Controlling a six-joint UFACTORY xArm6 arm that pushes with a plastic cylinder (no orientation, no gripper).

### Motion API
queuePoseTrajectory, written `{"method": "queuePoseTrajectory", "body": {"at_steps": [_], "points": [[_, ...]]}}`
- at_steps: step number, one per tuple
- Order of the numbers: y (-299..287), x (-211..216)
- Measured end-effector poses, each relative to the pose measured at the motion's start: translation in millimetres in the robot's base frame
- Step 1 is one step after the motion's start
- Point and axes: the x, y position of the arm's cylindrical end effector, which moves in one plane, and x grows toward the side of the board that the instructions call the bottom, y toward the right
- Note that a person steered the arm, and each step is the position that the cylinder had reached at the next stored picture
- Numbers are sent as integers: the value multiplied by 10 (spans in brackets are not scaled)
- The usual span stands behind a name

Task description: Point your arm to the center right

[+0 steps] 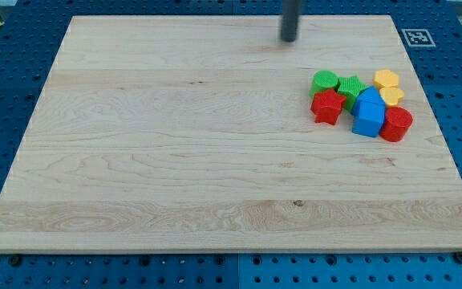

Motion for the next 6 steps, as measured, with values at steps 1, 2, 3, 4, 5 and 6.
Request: {"method": "queuePoseTrajectory", "body": {"at_steps": [1,2,3,4,5,6], "points": [[1236,3],[1938,164],[1958,196],[1961,516],[1960,1050],[1900,1489]]}}
